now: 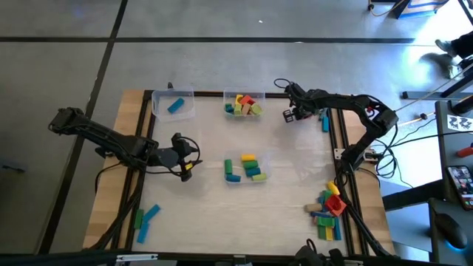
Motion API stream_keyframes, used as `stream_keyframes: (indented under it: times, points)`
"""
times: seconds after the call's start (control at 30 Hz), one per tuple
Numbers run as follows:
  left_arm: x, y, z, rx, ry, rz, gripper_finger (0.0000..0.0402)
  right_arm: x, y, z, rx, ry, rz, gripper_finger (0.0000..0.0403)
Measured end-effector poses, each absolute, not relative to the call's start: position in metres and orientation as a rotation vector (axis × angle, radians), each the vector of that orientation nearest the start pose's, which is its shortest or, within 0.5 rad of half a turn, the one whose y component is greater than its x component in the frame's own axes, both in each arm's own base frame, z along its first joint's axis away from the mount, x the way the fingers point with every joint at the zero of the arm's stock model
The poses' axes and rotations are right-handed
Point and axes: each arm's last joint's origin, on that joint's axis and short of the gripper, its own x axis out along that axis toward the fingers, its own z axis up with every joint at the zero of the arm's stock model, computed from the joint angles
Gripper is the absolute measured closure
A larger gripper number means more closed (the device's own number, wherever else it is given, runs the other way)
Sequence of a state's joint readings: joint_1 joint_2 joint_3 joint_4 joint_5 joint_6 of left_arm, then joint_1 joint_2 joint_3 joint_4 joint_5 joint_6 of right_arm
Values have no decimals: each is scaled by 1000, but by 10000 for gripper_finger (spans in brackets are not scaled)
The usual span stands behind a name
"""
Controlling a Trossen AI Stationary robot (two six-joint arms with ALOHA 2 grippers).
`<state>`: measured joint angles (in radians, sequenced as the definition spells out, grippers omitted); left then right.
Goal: Sort blocks by size
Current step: Put the red arch block into the top right transparent bin
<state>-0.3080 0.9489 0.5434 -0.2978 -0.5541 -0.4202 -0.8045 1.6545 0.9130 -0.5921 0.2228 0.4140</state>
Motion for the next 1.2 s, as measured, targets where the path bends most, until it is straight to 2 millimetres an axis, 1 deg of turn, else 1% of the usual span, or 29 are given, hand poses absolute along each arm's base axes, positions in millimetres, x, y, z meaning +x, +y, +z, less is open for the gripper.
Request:
stream_keyframes:
  times: [0.07,0.23,0.43,0.63,0.77,0.97,1.1,1.2]
  points:
    - [181,-42,217,-109,576,363,183,197,-210,158,714,1128,-1128,343]
    - [181,-42,217,-109,575,363,183,213,-203,179,670,1064,-1076,351]
    - [181,-42,217,-109,576,363,183,241,-195,206,608,974,-1005,344]
    - [181,-42,217,-109,575,363,183,269,-183,236,534,887,-914,342]
    - [181,-42,217,-109,576,363,183,287,-174,252,487,786,-853,342]
    - [181,-42,217,-109,575,363,183,308,-166,261,459,638,-729,341]
    - [181,-42,217,-109,576,363,183,319,-171,257,435,577,-689,341]
    - [181,-42,217,-109,575,363,183,328,-176,250,435,539,-667,341]
